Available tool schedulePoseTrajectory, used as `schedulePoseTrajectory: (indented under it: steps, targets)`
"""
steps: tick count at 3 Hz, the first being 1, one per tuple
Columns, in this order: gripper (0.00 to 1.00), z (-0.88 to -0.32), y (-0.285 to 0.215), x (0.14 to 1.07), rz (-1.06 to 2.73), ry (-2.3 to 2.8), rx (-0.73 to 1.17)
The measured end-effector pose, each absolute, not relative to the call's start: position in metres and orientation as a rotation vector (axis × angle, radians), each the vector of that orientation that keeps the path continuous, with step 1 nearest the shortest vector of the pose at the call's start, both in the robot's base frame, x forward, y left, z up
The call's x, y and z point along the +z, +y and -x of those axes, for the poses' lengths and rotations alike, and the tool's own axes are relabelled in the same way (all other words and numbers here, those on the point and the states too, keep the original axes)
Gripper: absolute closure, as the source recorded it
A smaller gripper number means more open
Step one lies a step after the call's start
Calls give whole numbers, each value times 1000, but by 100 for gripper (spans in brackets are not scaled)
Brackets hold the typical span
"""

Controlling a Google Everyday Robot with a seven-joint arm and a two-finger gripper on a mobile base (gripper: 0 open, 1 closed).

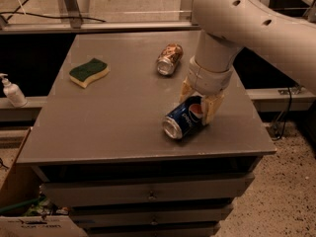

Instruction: Place pepsi can upright

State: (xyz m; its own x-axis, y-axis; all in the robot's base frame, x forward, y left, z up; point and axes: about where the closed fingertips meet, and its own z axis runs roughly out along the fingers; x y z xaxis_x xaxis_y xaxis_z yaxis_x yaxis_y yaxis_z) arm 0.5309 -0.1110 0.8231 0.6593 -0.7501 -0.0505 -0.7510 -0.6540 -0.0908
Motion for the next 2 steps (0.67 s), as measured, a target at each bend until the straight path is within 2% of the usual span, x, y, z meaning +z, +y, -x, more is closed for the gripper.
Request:
schedulePoseTrajectory:
  steps: [2]
  targets:
    - [94, -532, -98, 844, 2745, 1283, 47]
